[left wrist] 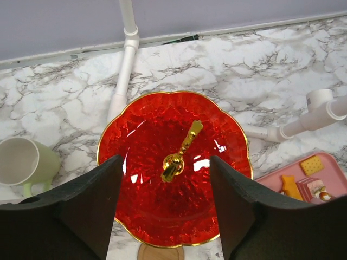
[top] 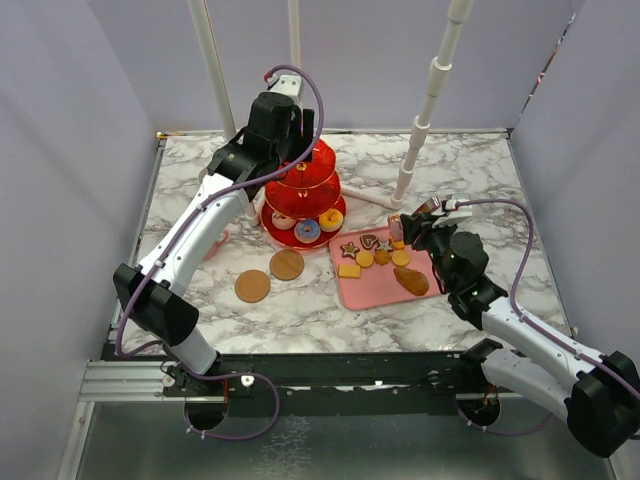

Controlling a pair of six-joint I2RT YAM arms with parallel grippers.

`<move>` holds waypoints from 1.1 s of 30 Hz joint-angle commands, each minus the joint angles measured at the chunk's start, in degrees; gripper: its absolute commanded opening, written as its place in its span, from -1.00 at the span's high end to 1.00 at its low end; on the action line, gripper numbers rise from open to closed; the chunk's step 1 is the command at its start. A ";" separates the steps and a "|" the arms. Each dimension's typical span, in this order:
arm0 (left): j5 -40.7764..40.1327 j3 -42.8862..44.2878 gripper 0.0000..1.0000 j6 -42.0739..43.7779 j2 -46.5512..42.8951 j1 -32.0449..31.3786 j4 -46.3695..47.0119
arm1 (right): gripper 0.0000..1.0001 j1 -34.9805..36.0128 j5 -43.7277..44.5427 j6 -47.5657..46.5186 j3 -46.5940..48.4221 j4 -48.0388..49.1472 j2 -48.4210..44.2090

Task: Serve the afternoon tea
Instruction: Adjust the desert table at the center of the board.

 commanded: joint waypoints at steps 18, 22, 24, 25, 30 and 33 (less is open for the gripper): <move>-2.20 6.00 0.91 -3.90 5.27 -0.27 -0.91 | 0.45 -0.24 0.21 0.53 -0.78 3.83 -0.76; -5.11 6.28 1.00 -7.29 5.16 -0.49 -1.31 | 0.45 -0.22 -0.05 0.44 -0.87 3.69 -1.21; -6.80 6.22 1.00 -8.26 4.99 -1.09 -1.52 | 0.45 -0.25 -0.05 0.27 -0.99 3.64 -1.52; -7.11 6.11 1.00 -8.33 4.94 -1.48 -1.44 | 0.45 -0.25 0.02 0.22 -1.10 3.64 -1.60; -1.88 4.10 0.14 -8.39 5.24 -2.36 -1.16 | 0.45 -0.22 0.00 0.25 -1.03 3.46 -1.72; 2.53 2.92 -0.37 -4.98 4.03 -2.39 -0.97 | 0.45 -0.25 0.14 0.11 -0.96 2.95 -2.13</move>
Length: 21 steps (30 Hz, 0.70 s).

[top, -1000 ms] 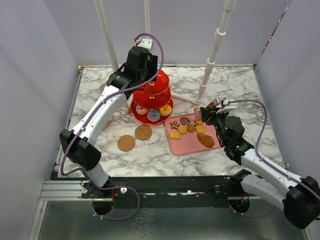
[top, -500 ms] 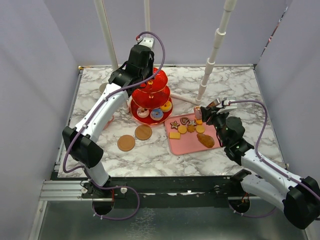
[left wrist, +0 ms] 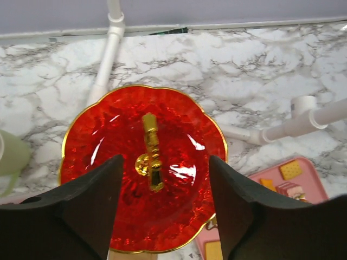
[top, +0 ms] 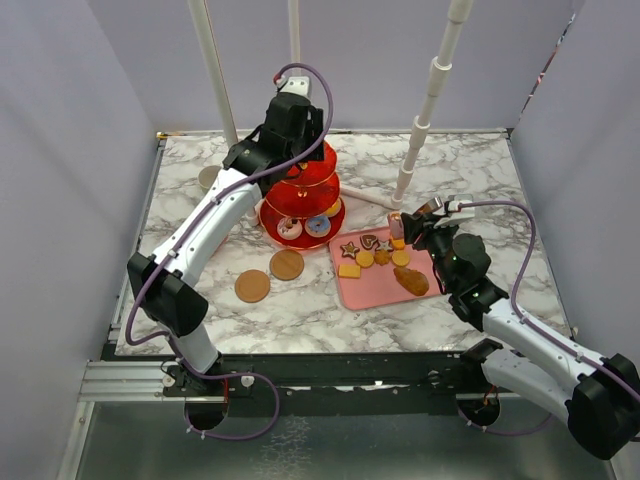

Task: Serve the afternoon tea
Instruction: Adjust the desert table at the center of the board.

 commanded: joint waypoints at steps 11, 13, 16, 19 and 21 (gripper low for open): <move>17.94 -9.26 -0.92 24.93 -9.83 0.80 0.36 | 0.45 -0.25 -0.48 0.31 0.23 0.96 -1.05; 24.03 -9.73 -0.93 30.41 -10.46 2.29 -0.80 | 0.45 -0.24 -0.49 0.46 0.23 0.70 -1.22; 28.19 -8.37 -0.95 36.52 -9.98 4.36 -3.08 | 0.45 -0.24 -0.49 0.71 0.07 0.30 -1.51; 33.05 -5.19 -0.92 39.30 -7.66 6.91 -6.12 | 0.45 -0.24 -0.40 0.86 -0.04 0.08 -1.70; 36.98 -2.97 -0.86 40.54 -5.80 8.97 -8.08 | 0.45 -0.24 -0.38 0.90 0.01 -0.16 -1.93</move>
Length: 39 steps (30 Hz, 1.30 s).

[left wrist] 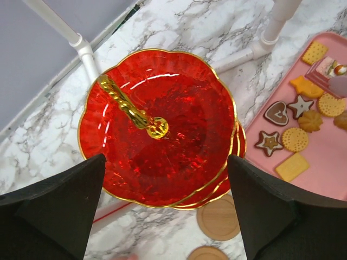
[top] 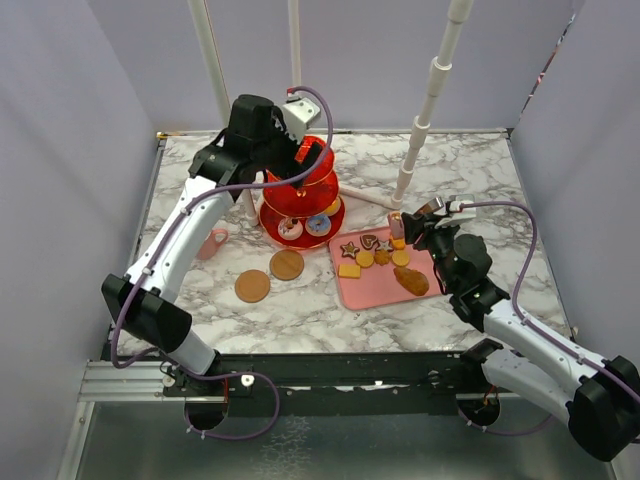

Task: Serve the afternoon tea
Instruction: Adjust the desert table at the center of the board.

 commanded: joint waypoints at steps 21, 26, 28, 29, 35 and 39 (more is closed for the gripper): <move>19.95 10.22 0.34 4.39 14.76 7.40 -1.26 | 0.45 -0.25 0.39 0.94 -0.73 0.47 -2.06; 16.58 5.78 0.68 -0.92 11.95 7.06 6.22 | 0.45 -0.25 0.58 0.93 -0.75 0.71 -2.05; 13.41 3.22 0.92 -3.63 10.29 6.51 9.78 | 0.45 -0.25 0.50 0.76 -0.53 0.89 -1.68; 11.88 2.18 1.00 -5.03 9.59 6.08 11.16 | 0.45 -0.25 0.50 0.75 -0.35 0.98 -1.59; -0.06 -3.00 1.00 -10.48 5.70 1.17 16.32 | 0.45 -0.20 0.59 0.61 -0.04 1.47 -1.36; -13.19 -5.27 1.00 -19.51 4.31 -1.11 18.65 | 0.45 -0.24 0.23 0.62 0.20 1.38 -1.58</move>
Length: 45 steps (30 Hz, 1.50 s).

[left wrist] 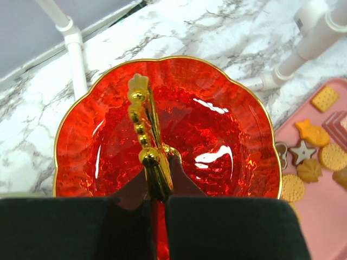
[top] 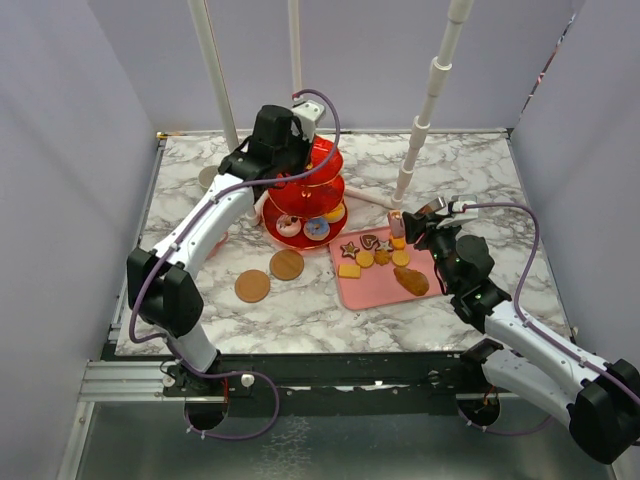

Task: Serve the afternoon tea
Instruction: Adjust the desert table at the center of the board.

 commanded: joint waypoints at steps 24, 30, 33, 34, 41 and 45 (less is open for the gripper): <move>-22.94 -4.33 -0.30 -34.84 -2.59 -8.04 4.35 | 0.45 -0.25 -1.51 0.36 1.76 0.12 -0.82; -11.44 -5.63 -0.72 -22.75 -6.44 -6.74 4.22 | 0.45 -0.24 -1.70 0.01 2.05 -0.45 -1.20; -5.79 -6.99 -0.72 -16.70 -8.16 -4.63 4.09 | 0.45 -0.24 -1.72 -0.08 1.92 -0.52 -1.39; -4.21 -7.47 -0.70 -14.65 -8.57 -4.13 4.07 | 0.45 -0.25 -1.66 -0.08 1.89 -0.50 -1.47; -0.78 -8.30 -0.61 -2.31 -9.49 -0.98 3.50 | 0.45 -0.25 -1.83 0.01 1.70 -0.89 -1.95; 1.90 -8.08 -0.46 3.07 -8.70 0.51 3.45 | 0.45 -0.25 -1.85 0.13 1.70 -0.99 -2.00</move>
